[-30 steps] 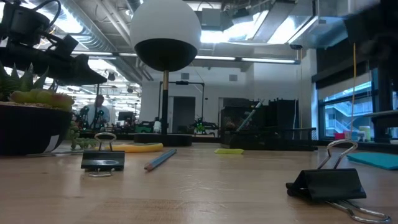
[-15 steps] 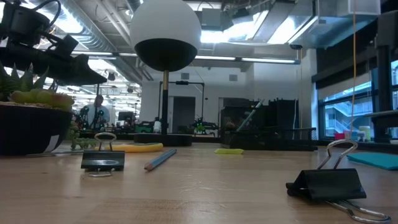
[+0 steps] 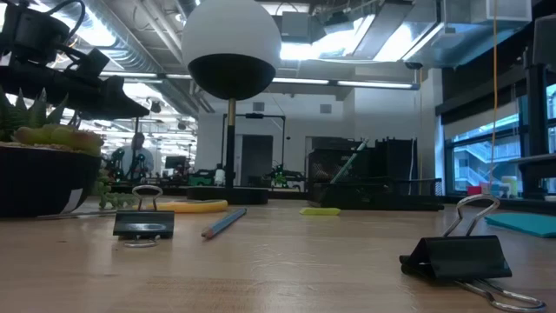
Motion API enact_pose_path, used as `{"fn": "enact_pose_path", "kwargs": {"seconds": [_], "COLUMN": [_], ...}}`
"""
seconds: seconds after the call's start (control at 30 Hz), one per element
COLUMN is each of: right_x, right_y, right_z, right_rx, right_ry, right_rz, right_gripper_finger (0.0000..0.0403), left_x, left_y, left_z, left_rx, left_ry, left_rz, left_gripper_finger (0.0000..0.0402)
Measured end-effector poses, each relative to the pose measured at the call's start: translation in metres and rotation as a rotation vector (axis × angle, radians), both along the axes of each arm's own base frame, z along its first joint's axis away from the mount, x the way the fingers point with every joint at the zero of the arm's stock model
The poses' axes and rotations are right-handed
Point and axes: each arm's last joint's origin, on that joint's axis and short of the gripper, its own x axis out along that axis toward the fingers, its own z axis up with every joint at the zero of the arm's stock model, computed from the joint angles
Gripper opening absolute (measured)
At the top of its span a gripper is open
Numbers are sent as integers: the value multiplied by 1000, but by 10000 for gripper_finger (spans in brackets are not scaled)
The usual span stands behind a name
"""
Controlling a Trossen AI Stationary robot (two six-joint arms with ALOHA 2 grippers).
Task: Pick and place office supplies into organizer
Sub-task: Put the blue sticky note into the desk organizer
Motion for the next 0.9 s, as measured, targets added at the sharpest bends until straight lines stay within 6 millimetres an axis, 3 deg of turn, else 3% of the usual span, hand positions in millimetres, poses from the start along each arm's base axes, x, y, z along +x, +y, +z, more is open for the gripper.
{"fn": "enact_pose_path", "kwargs": {"seconds": [0.5,0.9], "right_x": [3,4], "right_y": [1,-8], "right_z": [-21,-24], "right_rx": [-61,-135], "right_ry": [35,41], "right_rz": [5,5], "right_gripper_finger": [280,280], "left_x": [0,0], "left_y": [0,0], "left_z": [0,0], "left_rx": [0,0], "left_ry": [0,0], "left_rz": [0,0], "left_gripper_finger": [114,114]}}
